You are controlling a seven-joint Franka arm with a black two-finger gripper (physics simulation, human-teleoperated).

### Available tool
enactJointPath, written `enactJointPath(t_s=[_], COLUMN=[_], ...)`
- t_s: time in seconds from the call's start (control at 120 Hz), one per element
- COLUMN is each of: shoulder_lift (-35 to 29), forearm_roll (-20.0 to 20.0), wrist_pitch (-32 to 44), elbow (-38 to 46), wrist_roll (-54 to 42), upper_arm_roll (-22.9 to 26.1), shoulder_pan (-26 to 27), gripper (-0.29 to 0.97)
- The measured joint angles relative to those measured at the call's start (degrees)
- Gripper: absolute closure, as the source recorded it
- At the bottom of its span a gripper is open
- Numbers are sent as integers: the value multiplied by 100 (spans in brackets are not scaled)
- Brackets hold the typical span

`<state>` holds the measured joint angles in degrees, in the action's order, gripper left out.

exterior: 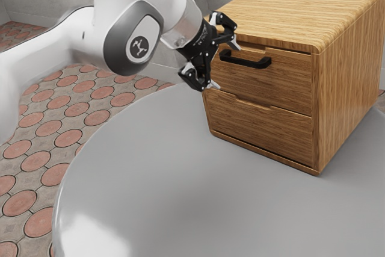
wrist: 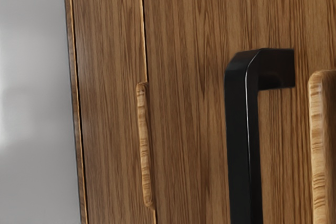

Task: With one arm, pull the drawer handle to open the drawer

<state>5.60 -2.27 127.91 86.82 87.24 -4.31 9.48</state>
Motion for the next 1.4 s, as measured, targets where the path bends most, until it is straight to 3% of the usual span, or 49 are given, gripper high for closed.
enactJointPath(t_s=[1.4], shoulder_lift=[467], forearm_roll=[-70], wrist_pitch=[23], elbow=[-251], wrist_roll=[15], upper_arm_roll=[-62], shoulder_pan=[-99], gripper=[0])
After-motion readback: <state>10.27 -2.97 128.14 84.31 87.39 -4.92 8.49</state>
